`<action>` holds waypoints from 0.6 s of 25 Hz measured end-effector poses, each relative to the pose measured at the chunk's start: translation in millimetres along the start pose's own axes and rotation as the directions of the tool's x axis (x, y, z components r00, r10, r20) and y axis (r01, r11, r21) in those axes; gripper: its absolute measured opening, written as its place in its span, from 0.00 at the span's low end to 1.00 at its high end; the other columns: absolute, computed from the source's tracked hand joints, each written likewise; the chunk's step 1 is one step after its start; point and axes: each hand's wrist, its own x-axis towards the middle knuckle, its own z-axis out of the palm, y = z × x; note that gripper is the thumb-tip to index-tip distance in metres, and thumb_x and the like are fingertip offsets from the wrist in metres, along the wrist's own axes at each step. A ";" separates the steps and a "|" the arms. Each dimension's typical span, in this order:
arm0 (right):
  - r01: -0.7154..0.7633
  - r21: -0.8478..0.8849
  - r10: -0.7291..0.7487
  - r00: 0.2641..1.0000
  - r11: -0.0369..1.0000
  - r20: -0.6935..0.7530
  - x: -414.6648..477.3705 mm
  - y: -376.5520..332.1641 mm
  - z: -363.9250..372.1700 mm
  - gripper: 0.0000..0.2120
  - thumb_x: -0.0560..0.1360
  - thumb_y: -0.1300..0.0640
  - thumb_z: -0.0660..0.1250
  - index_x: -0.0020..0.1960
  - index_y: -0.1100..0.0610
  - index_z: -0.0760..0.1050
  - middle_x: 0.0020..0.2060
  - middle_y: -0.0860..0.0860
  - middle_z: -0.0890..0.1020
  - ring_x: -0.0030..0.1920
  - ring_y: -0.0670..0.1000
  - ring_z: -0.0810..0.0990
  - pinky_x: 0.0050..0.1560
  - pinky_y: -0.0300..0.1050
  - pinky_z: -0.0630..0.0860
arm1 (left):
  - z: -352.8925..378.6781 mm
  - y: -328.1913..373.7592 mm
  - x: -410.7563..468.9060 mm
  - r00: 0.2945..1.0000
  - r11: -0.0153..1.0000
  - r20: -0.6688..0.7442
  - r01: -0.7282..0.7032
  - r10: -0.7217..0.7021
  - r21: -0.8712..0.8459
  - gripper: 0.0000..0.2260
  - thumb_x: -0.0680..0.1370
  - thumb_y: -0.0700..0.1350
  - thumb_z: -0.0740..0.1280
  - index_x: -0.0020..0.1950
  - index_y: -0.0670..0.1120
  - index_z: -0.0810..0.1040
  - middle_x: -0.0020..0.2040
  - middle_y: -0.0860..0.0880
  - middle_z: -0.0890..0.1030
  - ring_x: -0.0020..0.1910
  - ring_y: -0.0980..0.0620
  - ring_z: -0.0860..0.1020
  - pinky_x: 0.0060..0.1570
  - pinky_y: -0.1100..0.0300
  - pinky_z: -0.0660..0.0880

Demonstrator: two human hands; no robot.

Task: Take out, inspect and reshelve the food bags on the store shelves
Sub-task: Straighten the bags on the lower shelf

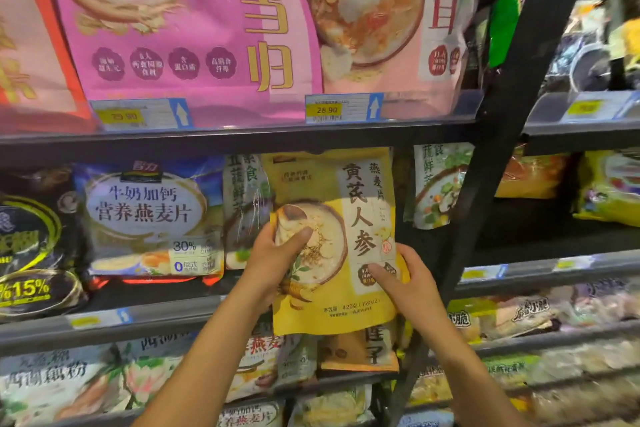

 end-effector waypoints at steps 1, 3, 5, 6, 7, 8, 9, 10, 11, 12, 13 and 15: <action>0.020 -0.031 -0.020 1.000 0.999 -0.002 9.8 -0.3 -3.5 0.22 0.76 0.51 0.76 0.67 0.46 0.74 0.57 0.42 0.84 0.51 0.35 0.84 0.44 0.32 0.80 | 7.4 1.8 10.9 0.999 0.999 -0.031 0.010 -0.010 0.030 0.42 0.62 0.67 0.81 0.72 0.53 0.75 0.68 0.52 0.82 0.66 0.48 0.81 0.69 0.39 0.75; 0.049 -0.102 -0.050 0.999 0.994 -0.011 28.9 0.4 -9.0 0.24 0.78 0.48 0.73 0.71 0.44 0.71 0.62 0.43 0.82 0.57 0.38 0.83 0.51 0.34 0.80 | 21.4 5.7 28.1 0.996 0.995 -0.074 0.052 -0.046 0.088 0.54 0.56 0.74 0.79 0.75 0.47 0.70 0.71 0.48 0.78 0.68 0.44 0.78 0.69 0.38 0.74; 0.066 -0.210 -0.075 0.997 0.975 -0.031 47.6 1.5 -12.6 0.28 0.79 0.46 0.71 0.76 0.46 0.67 0.69 0.46 0.76 0.67 0.46 0.77 0.63 0.45 0.76 | 34.8 5.7 40.8 0.988 0.991 -0.129 0.096 -0.084 0.092 0.52 0.64 0.69 0.79 0.76 0.41 0.66 0.72 0.45 0.74 0.70 0.42 0.75 0.68 0.43 0.74; 0.066 -0.256 -0.080 0.996 0.965 -0.044 55.5 1.2 -13.4 0.29 0.80 0.45 0.69 0.78 0.47 0.65 0.72 0.47 0.72 0.71 0.49 0.72 0.69 0.50 0.73 | 39.6 4.0 48.0 0.980 0.988 -0.167 0.123 -0.106 0.091 0.45 0.70 0.64 0.78 0.75 0.38 0.66 0.69 0.44 0.74 0.68 0.41 0.75 0.63 0.47 0.75; 0.066 -0.276 -0.085 0.995 0.959 -0.054 62.9 2.1 -14.6 0.31 0.80 0.44 0.68 0.80 0.48 0.64 0.74 0.48 0.70 0.74 0.51 0.69 0.72 0.53 0.70 | 44.6 5.4 53.4 0.975 0.986 -0.199 0.125 -0.102 0.109 0.37 0.73 0.59 0.78 0.69 0.35 0.71 0.61 0.43 0.76 0.63 0.41 0.78 0.53 0.51 0.75; 0.063 -0.280 -0.085 0.994 0.958 -0.065 68.2 3.3 -14.9 0.31 0.81 0.43 0.67 0.81 0.49 0.62 0.75 0.49 0.68 0.76 0.52 0.66 0.74 0.54 0.67 | 49.5 8.8 56.9 0.971 0.985 -0.219 0.123 -0.095 0.122 0.27 0.73 0.57 0.78 0.57 0.35 0.77 0.50 0.43 0.75 0.52 0.42 0.80 0.44 0.53 0.71; 0.056 -0.280 -0.081 0.994 0.958 -0.077 71.7 3.9 -14.4 0.33 0.81 0.43 0.66 0.82 0.49 0.60 0.78 0.50 0.66 0.78 0.53 0.62 0.77 0.55 0.65 | 53.3 12.1 60.2 0.967 0.984 -0.236 0.131 -0.100 0.120 0.23 0.69 0.57 0.79 0.45 0.40 0.75 0.42 0.43 0.72 0.42 0.44 0.78 0.40 0.53 0.67; 0.046 -0.280 -0.074 0.993 0.959 -0.090 73.6 4.4 -13.0 0.34 0.82 0.42 0.65 0.83 0.50 0.57 0.80 0.50 0.62 0.80 0.53 0.58 0.79 0.55 0.61 | 56.7 12.8 64.7 0.968 0.987 -0.229 0.131 -0.107 0.091 0.25 0.63 0.59 0.79 0.40 0.43 0.72 0.40 0.44 0.72 0.39 0.45 0.76 0.40 0.53 0.67; 0.041 -0.287 -0.073 0.992 0.957 -0.105 74.1 4.3 -11.3 0.36 0.82 0.42 0.64 0.84 0.51 0.54 0.82 0.50 0.59 0.82 0.52 0.54 0.80 0.54 0.58 | 60.3 13.1 67.9 0.967 0.989 -0.225 0.136 -0.119 0.062 0.26 0.58 0.60 0.78 0.40 0.45 0.71 0.40 0.44 0.73 0.38 0.45 0.74 0.40 0.51 0.66; 0.041 -0.300 -0.080 0.989 0.953 -0.121 74.1 4.8 -9.3 0.37 0.82 0.42 0.64 0.84 0.52 0.51 0.83 0.50 0.56 0.82 0.51 0.52 0.81 0.53 0.55 | 64.9 10.7 71.0 0.965 0.988 -0.231 0.141 -0.123 0.059 0.26 0.56 0.60 0.78 0.38 0.45 0.70 0.40 0.45 0.72 0.38 0.46 0.72 0.40 0.50 0.64; 0.047 -0.322 -0.093 0.987 0.945 -0.130 72.8 5.5 -6.7 0.39 0.81 0.41 0.64 0.84 0.52 0.49 0.84 0.50 0.54 0.83 0.51 0.49 0.81 0.52 0.53 | 70.4 7.0 73.3 0.966 0.991 -0.234 0.123 -0.106 0.059 0.24 0.57 0.58 0.78 0.35 0.46 0.68 0.39 0.45 0.71 0.37 0.46 0.70 0.40 0.49 0.63; 0.044 -0.376 -0.092 0.989 0.926 -0.112 69.0 9.1 -2.7 0.48 0.77 0.37 0.68 0.85 0.51 0.43 0.84 0.48 0.48 0.83 0.49 0.45 0.80 0.51 0.53 | 85.5 1.6 69.2 0.966 0.993 -0.250 0.090 -0.067 0.080 0.24 0.66 0.52 0.79 0.31 0.48 0.62 0.33 0.45 0.64 0.34 0.48 0.64 0.39 0.50 0.60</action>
